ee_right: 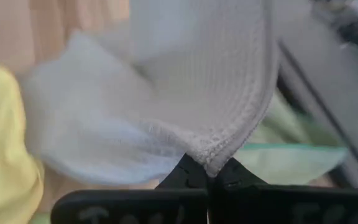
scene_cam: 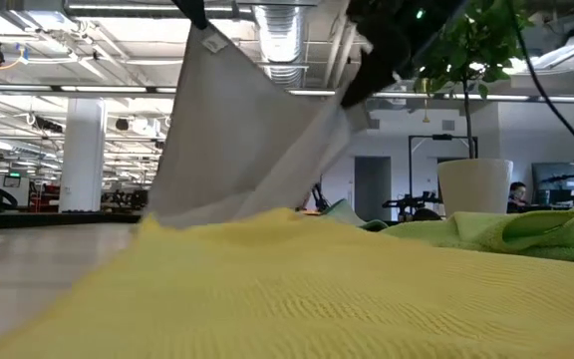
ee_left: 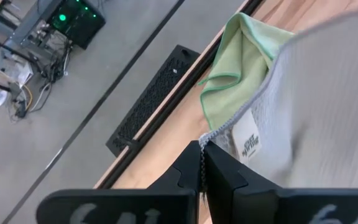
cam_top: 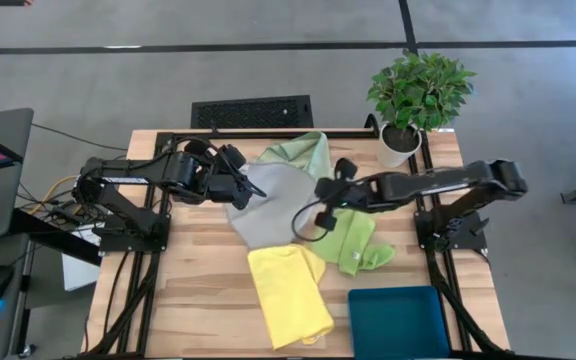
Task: Fold microfiber towels
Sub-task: Fold the gray towel
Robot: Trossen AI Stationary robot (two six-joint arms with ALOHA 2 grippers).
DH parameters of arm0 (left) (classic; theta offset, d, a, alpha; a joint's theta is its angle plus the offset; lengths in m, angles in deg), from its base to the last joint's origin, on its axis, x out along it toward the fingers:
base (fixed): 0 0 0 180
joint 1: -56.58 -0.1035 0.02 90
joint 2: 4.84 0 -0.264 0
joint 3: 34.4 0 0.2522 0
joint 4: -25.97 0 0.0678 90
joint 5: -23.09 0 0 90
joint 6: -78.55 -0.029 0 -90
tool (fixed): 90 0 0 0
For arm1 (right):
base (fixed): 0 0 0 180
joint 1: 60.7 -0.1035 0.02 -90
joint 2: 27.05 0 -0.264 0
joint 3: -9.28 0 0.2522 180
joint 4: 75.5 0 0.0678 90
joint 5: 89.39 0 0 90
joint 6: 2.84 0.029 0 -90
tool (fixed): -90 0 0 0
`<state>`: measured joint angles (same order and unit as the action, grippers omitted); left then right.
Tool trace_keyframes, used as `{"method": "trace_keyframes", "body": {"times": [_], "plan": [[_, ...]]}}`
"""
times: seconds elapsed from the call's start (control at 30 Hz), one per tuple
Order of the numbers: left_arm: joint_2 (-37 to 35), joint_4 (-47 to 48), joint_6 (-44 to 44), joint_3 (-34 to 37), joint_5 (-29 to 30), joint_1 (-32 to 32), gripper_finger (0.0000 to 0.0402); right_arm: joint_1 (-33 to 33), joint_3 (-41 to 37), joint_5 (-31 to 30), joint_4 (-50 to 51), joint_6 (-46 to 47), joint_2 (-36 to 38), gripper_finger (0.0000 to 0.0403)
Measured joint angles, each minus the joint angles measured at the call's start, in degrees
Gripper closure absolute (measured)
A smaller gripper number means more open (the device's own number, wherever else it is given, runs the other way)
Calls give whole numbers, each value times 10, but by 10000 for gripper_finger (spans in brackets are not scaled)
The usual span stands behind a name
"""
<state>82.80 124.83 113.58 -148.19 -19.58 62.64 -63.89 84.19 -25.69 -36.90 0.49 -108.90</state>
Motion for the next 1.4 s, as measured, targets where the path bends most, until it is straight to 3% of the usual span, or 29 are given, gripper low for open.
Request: {"method": "trace_keyframes", "body": {"times": [0.1, 0.27, 0.47, 0.73, 0.97, 1.2, 1.4], "plan": [[0, 0, 4, 0, 10, 0, 401, 7, 0, -16, 4, -24, 45, 401], [-3, -1, 22, 0, 80, 0, 401, 41, 2, -28, 1, -62, 105, 401], [-23, -16, 23, 0, 135, -5, 401, 96, 38, -32, 18, -102, 138, 401], [-49, -25, 28, 0, 134, 3, 401, 129, 78, -38, 76, -119, 140, 401], [-68, -26, 19, -17, 79, 45, 401, 68, 135, -36, 149, -101, 140, 401], [-68, -26, 21, -39, -2, 112, 401, -25, 143, -36, 200, -62, 140, 401], [-68, -27, 63, -55, -6, 187, 401, -99, 143, -36, 208, -31, 144, 399]]}}
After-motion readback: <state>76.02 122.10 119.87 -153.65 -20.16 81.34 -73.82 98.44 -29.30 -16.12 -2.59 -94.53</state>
